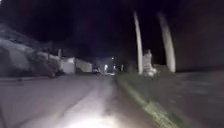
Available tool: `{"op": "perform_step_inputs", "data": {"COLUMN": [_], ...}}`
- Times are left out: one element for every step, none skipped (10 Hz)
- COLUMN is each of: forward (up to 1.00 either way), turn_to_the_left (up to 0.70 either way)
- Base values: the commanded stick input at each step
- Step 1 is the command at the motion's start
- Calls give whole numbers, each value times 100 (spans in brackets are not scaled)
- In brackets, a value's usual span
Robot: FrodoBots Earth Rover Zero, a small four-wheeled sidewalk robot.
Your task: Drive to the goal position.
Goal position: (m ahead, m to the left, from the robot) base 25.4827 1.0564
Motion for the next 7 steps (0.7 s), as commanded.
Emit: {"op": "perform_step_inputs", "data": {"forward": [70, 70, 70, 70, 70, 70, 70], "turn_to_the_left": [3, 3, 3, 3, 3, 3, 3]}}
